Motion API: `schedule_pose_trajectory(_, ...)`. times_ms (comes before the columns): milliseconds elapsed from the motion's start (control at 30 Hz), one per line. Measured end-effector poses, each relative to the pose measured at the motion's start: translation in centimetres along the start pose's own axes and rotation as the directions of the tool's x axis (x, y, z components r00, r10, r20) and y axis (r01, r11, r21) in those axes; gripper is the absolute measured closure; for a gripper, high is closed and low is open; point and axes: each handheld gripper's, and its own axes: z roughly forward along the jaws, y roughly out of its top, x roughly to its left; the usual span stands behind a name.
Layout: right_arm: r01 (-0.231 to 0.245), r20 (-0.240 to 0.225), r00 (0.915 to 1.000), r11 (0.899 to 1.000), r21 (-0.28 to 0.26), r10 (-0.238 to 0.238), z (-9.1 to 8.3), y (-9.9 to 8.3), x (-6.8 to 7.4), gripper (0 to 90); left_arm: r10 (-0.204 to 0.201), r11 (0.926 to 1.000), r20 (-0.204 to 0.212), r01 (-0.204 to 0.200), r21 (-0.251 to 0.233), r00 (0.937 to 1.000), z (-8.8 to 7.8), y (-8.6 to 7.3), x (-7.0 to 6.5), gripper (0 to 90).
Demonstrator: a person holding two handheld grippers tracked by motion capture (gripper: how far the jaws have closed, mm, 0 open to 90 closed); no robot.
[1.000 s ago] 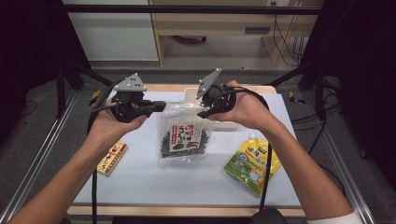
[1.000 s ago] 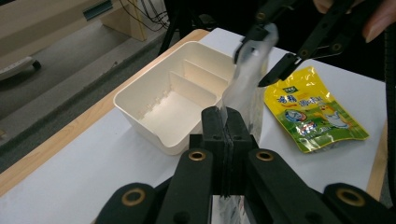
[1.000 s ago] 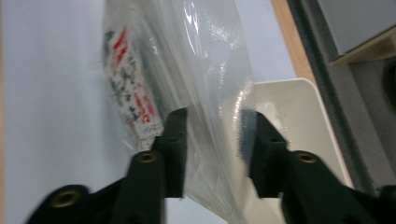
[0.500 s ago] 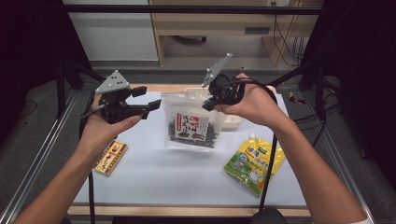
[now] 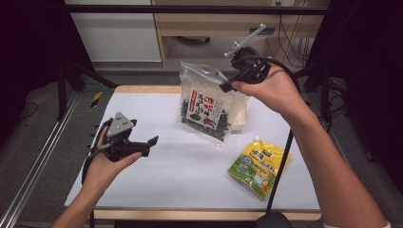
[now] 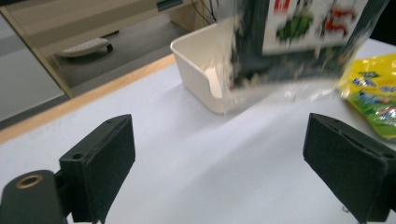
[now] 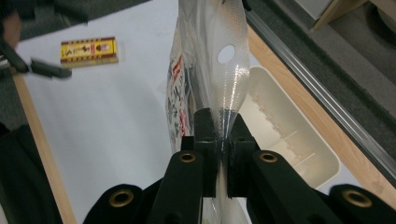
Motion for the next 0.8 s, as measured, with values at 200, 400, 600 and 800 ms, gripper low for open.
schedule_pose_trajectory(200, -0.053, 0.029, 0.9981, 0.998, -0.024, 0.054, -0.7, 0.5, -1.0, 86.1, -0.029, 0.9994, 0.025, 0.029, 0.021, 0.9993, 1.3, -3.0, -0.7, 7.6)
schedule_pose_trajectory(400, -0.126, 0.096, 0.9866, 0.99, -0.063, 0.132, -1.0, 1.1, -2.4, 86.3, -0.044, 0.9977, 0.036, 0.042, 0.054, 0.9984, 2.7, -7.2, -1.1, 6.9)
schedule_pose_trajectory(600, -0.215, 0.136, 0.9642, 0.972, -0.098, 0.228, -1.0, 1.2, -3.7, 86.5, 0.009, 0.9947, 0.034, -0.012, 0.102, 0.9994, 3.1, -8.5, -1.5, 6.7)
schedule_pose_trajectory(800, -0.252, 0.16, 0.95, 0.961, -0.115, 0.268, -0.6, 1.4, -4.3, 86.6, -0.004, 0.9937, 0.033, 0.001, 0.112, 0.9994, 3.2, -8.9, -1.3, 6.6)
